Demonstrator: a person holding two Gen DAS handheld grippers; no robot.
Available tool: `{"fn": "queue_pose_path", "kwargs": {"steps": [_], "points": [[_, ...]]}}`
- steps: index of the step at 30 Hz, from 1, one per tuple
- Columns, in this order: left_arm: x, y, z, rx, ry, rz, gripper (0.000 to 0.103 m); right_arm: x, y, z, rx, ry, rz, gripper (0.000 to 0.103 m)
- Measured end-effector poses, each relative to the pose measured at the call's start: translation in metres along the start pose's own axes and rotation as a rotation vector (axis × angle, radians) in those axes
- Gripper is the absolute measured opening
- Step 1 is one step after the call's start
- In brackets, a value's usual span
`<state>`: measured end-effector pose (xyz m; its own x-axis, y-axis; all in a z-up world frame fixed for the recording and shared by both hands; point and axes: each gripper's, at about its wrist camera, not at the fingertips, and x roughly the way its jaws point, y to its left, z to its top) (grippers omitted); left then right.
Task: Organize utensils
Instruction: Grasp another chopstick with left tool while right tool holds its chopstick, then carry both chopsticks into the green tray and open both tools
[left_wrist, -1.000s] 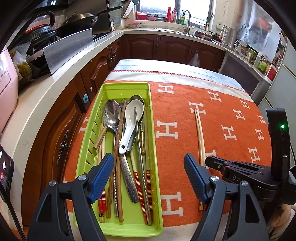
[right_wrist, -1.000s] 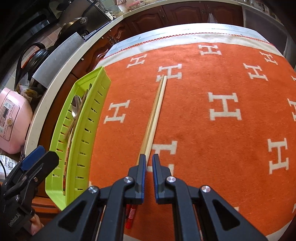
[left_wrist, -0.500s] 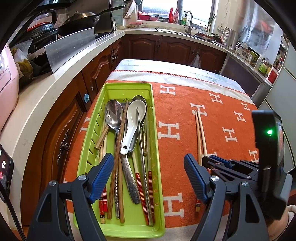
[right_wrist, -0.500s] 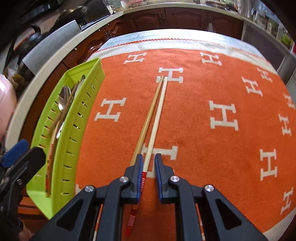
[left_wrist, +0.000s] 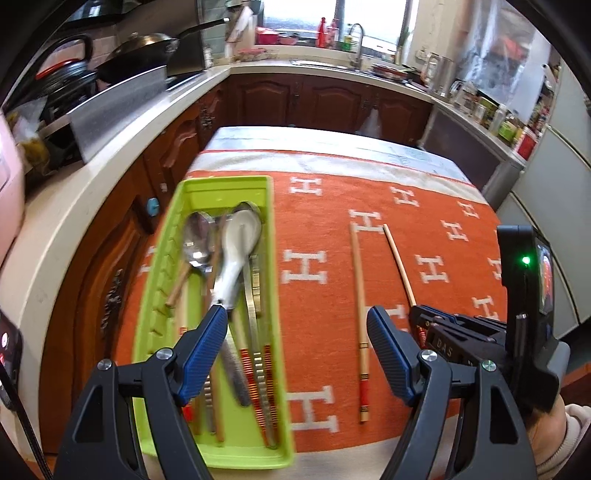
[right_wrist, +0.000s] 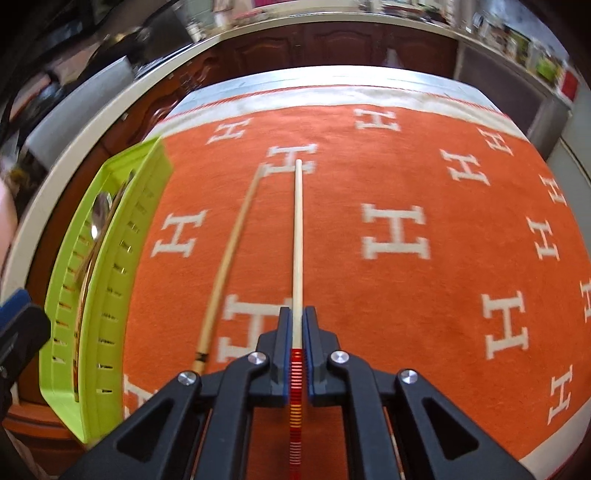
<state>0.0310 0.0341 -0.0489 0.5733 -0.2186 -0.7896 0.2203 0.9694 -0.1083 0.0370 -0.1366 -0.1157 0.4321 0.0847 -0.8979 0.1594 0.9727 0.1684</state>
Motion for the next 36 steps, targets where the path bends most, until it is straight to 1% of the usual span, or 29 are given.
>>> {"fn": "queue_pose_path", "kwargs": {"steps": [3,5,7,10,11,12,15,16,19,21,28,29,30,31,32,36], "points": [[0.007,-0.013,0.005,0.001,0.029,-0.065,0.076,-0.006,-0.021,0.002,0.062,-0.015,0.033,0.005],[0.014,-0.023,0.007,0.005,0.053,-0.092,0.072,-0.011,-0.031,0.004,0.086,-0.033,0.055,0.005],[0.025,-0.035,0.009,0.022,0.079,-0.114,0.064,-0.015,-0.038,0.004,0.095,-0.048,0.067,0.005],[0.043,-0.049,0.009,0.039,0.122,-0.128,0.056,-0.02,-0.045,0.005,0.105,-0.063,0.089,0.005],[0.05,-0.053,0.008,0.046,0.134,-0.128,0.054,-0.021,-0.048,0.004,0.106,-0.066,0.099,0.005],[0.059,-0.057,0.007,0.054,0.152,-0.117,0.049,-0.021,-0.05,0.004,0.109,-0.067,0.106,0.005],[0.08,-0.061,0.003,0.057,0.198,-0.091,0.041,-0.02,-0.057,0.003,0.115,-0.064,0.124,0.005],[0.089,-0.061,0.0,0.05,0.218,-0.08,0.039,-0.019,-0.058,0.002,0.117,-0.062,0.129,0.005],[0.104,-0.057,-0.003,0.038,0.248,-0.057,0.039,-0.017,-0.063,0.0,0.123,-0.055,0.145,0.005],[0.106,-0.058,-0.002,0.05,0.228,-0.042,0.038,-0.016,-0.065,-0.001,0.124,-0.049,0.158,0.005],[0.111,-0.067,-0.003,0.103,0.199,0.005,0.037,-0.012,-0.064,-0.001,0.118,-0.04,0.2,0.005],[0.11,-0.068,-0.003,0.109,0.192,0.017,0.034,-0.012,-0.064,-0.001,0.117,-0.04,0.202,0.005],[0.11,-0.068,-0.003,0.114,0.183,0.028,0.021,-0.012,-0.064,-0.001,0.119,-0.039,0.206,0.005],[0.11,-0.067,-0.003,0.114,0.176,0.028,0.006,-0.012,-0.063,-0.001,0.119,-0.039,0.207,0.005],[0.109,-0.065,-0.003,0.102,0.175,0.01,0.006,-0.011,-0.063,-0.001,0.118,-0.037,0.209,0.005],[0.107,-0.061,-0.004,0.085,0.154,-0.005,0.004,-0.012,-0.062,-0.001,0.116,-0.035,0.211,0.005]]}}
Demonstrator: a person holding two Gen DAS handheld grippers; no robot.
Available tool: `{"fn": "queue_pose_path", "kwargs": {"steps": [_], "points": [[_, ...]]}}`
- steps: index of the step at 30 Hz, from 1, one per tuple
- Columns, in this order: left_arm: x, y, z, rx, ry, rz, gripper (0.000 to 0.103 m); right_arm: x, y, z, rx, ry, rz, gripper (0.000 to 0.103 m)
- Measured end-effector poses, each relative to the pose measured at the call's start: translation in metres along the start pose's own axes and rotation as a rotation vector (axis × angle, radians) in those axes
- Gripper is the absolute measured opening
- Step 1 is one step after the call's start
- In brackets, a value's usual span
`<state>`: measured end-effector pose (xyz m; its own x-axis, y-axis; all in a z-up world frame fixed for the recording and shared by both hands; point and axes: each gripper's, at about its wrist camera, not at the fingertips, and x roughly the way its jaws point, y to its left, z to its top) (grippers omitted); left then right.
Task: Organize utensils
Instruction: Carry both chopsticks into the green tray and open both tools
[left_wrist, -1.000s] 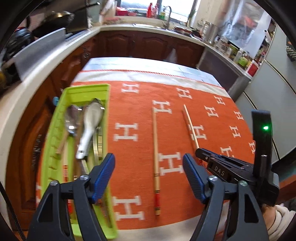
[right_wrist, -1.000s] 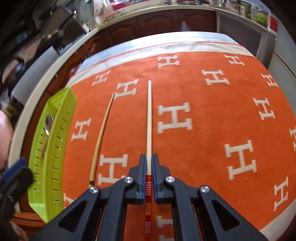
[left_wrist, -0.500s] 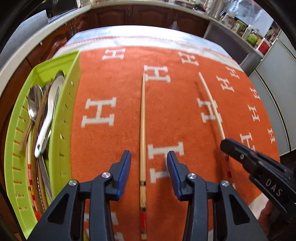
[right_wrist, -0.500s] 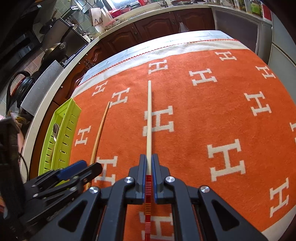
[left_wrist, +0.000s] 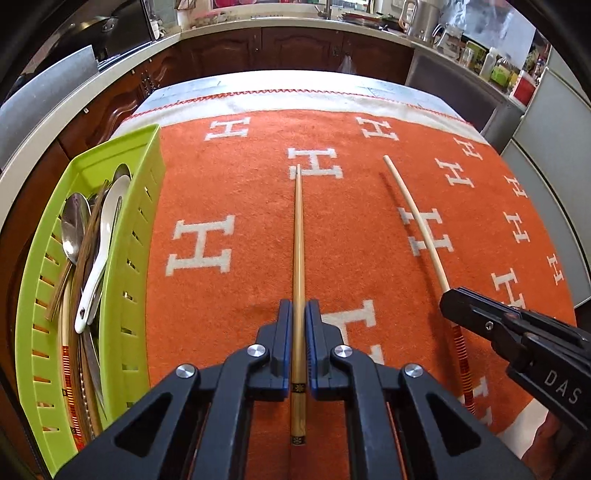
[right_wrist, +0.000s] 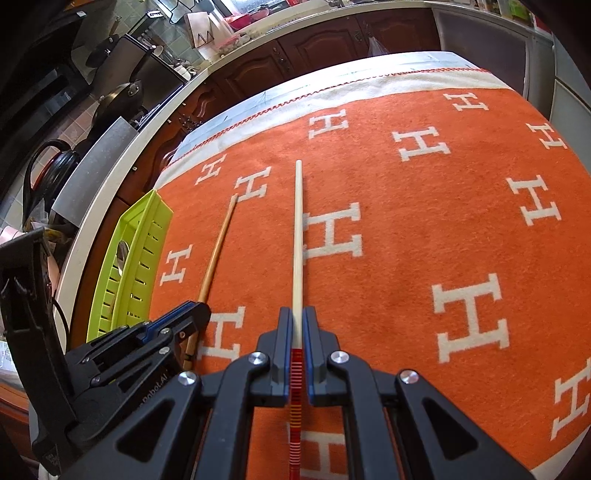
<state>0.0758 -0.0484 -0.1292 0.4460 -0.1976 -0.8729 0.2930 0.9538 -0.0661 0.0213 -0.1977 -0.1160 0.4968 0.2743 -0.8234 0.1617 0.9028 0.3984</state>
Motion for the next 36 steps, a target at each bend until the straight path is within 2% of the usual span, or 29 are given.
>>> {"fn": "queue_pose_path", "kwargs": {"steps": [4,9,13,17,24,29,32,34,36], "points": [[-0.006,0.007,-0.001,-0.044,0.002,-0.043,0.004,-0.004,0.007,0.001,-0.007,-0.001,0.008,0.005],[-0.048,0.027,0.003,-0.086,-0.075,-0.088,0.004,-0.013,0.023,0.006,-0.026,-0.005,0.05,0.005],[-0.089,0.06,0.004,-0.134,-0.152,-0.054,0.004,-0.019,0.053,0.014,-0.069,0.007,0.117,0.005],[-0.108,0.103,-0.003,-0.202,-0.186,0.011,0.004,-0.015,0.09,0.021,-0.101,0.043,0.19,0.005],[-0.084,0.152,-0.017,-0.274,-0.128,0.055,0.004,0.026,0.155,0.026,-0.106,0.125,0.265,0.005],[-0.065,0.168,-0.023,-0.304,-0.088,0.04,0.005,0.058,0.172,0.022,-0.071,0.191,0.255,0.006],[-0.062,0.168,-0.025,-0.294,-0.081,0.044,0.006,0.075,0.178,0.019,-0.068,0.265,0.258,0.007],[-0.064,0.167,-0.027,-0.286,-0.084,0.047,0.017,0.077,0.179,0.017,-0.064,0.285,0.266,0.007],[-0.064,0.168,-0.026,-0.29,-0.086,0.042,0.023,0.075,0.18,0.015,-0.073,0.279,0.258,0.007]]}}
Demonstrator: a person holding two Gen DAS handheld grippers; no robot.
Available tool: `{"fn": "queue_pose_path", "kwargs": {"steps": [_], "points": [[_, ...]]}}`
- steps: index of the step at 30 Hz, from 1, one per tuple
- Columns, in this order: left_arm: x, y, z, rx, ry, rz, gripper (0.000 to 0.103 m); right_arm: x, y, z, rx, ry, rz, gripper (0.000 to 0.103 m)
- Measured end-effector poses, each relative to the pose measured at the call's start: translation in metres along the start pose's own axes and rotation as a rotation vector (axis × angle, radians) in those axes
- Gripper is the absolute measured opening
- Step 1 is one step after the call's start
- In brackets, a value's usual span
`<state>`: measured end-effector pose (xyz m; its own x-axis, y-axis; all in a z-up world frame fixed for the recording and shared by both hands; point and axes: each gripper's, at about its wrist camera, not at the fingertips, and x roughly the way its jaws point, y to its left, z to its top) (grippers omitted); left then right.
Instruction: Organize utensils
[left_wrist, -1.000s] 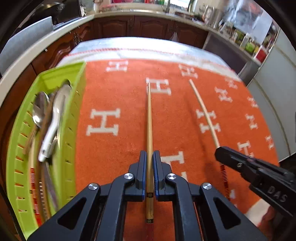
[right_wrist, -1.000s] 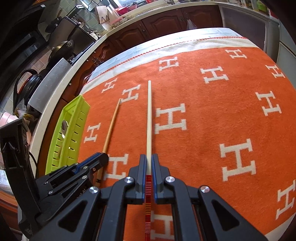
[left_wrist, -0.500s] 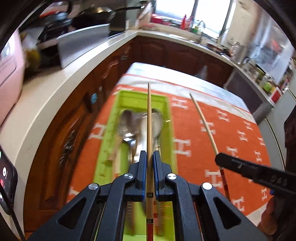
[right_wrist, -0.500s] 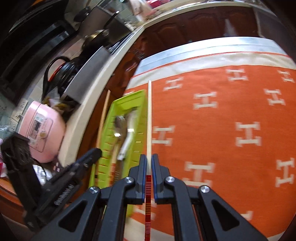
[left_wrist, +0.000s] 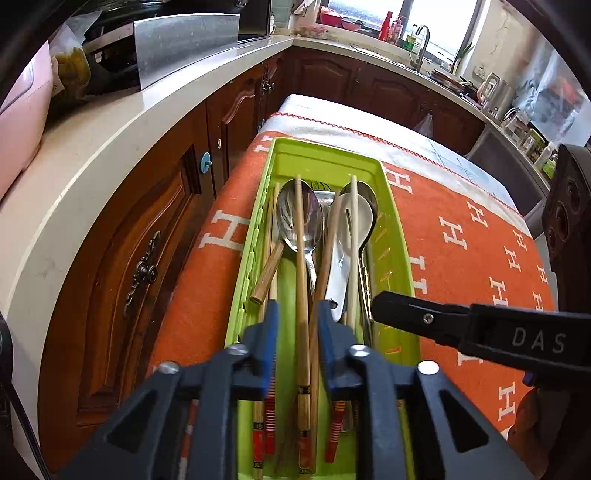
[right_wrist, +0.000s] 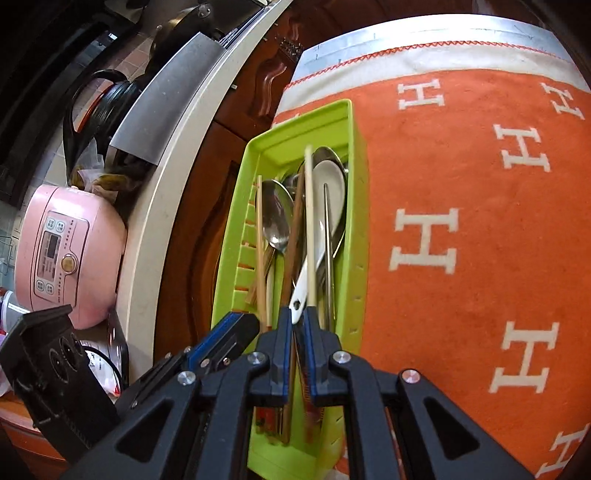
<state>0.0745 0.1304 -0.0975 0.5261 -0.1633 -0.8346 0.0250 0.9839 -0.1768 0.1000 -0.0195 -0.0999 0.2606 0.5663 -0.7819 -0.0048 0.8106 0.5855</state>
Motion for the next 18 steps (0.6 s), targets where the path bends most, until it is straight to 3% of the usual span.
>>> {"fn": "queue_pose_path", "kwargs": {"steps": [8,12,15,18], "points": [[-0.01,-0.01,0.0,0.007,-0.006,-0.052,0.025,-0.034,0.008,-0.017,-0.167,-0.079,-0.08,0.007],[-0.019,-0.023,-0.005,0.024,-0.019,-0.053,0.058,-0.051,0.005,-0.025,-0.233,-0.124,-0.14,0.007],[-0.029,-0.038,-0.008,0.062,-0.031,-0.058,0.065,-0.063,0.0,-0.032,-0.26,-0.148,-0.188,0.007],[-0.039,-0.052,-0.01,0.088,-0.047,-0.037,0.079,-0.077,-0.007,-0.038,-0.27,-0.166,-0.219,0.007]]}}
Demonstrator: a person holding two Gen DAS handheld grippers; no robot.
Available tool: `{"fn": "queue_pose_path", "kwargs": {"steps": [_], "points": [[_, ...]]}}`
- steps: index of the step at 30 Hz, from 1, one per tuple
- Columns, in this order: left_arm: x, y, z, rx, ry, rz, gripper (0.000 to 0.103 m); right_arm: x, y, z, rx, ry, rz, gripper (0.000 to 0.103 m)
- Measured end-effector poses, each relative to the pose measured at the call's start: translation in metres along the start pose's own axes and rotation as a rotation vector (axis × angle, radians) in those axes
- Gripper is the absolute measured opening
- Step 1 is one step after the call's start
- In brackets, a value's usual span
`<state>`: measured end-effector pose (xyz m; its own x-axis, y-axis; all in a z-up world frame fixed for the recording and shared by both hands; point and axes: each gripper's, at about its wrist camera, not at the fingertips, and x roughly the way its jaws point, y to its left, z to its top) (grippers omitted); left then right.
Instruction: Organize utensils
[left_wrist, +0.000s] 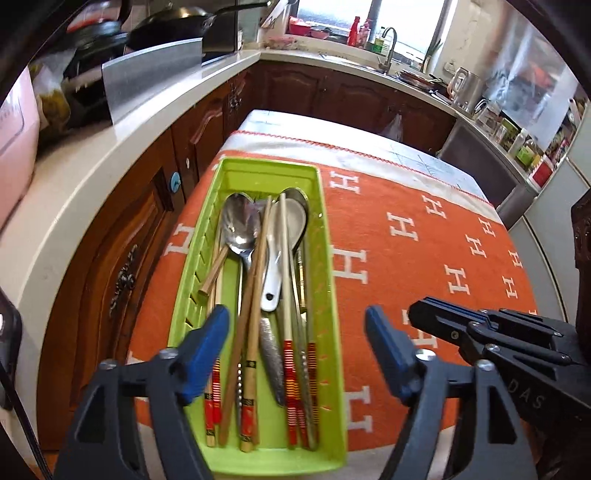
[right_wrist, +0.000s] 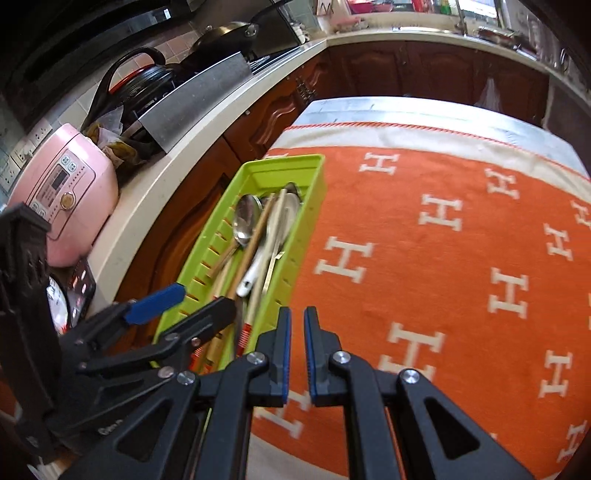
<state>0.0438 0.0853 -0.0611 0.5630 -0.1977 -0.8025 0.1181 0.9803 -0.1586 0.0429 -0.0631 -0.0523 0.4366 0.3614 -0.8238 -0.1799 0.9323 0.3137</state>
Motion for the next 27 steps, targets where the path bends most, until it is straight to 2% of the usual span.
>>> {"fn": "queue_pose_path", "kwargs": {"steps": [3,6,11,12,14,15,16,18,22,27], "points": [[-0.009,-0.014,-0.001,0.028,-0.011,0.013,0.087,-0.014,-0.008,-0.005,-0.009,-0.02,-0.032,0.007],[-0.013,-0.028,0.0,0.04,0.017,0.019,0.094,-0.031,-0.015,-0.009,-0.02,-0.041,-0.068,0.007],[-0.021,-0.047,0.001,0.034,0.057,-0.003,0.096,-0.063,-0.029,-0.016,-0.005,-0.081,-0.119,0.007],[-0.021,-0.05,0.001,0.034,0.061,-0.007,0.096,-0.068,-0.031,-0.017,0.006,-0.084,-0.127,0.009],[-0.025,-0.056,0.002,0.033,0.065,-0.01,0.096,-0.079,-0.036,-0.021,0.03,-0.104,-0.137,0.02],[-0.027,-0.058,0.002,0.036,0.063,-0.009,0.096,-0.084,-0.038,-0.022,0.039,-0.12,-0.148,0.03],[-0.029,-0.06,0.003,0.038,0.059,-0.006,0.099,-0.089,-0.039,-0.024,0.047,-0.137,-0.162,0.036],[-0.034,-0.065,0.003,0.044,0.042,0.005,0.102,-0.099,-0.043,-0.026,0.063,-0.169,-0.181,0.039],[-0.041,-0.075,0.006,0.051,0.025,0.01,0.102,-0.109,-0.049,-0.029,0.08,-0.195,-0.21,0.039],[-0.045,-0.086,0.004,0.075,0.014,0.057,0.102,-0.115,-0.051,-0.033,0.079,-0.211,-0.24,0.04]]}}
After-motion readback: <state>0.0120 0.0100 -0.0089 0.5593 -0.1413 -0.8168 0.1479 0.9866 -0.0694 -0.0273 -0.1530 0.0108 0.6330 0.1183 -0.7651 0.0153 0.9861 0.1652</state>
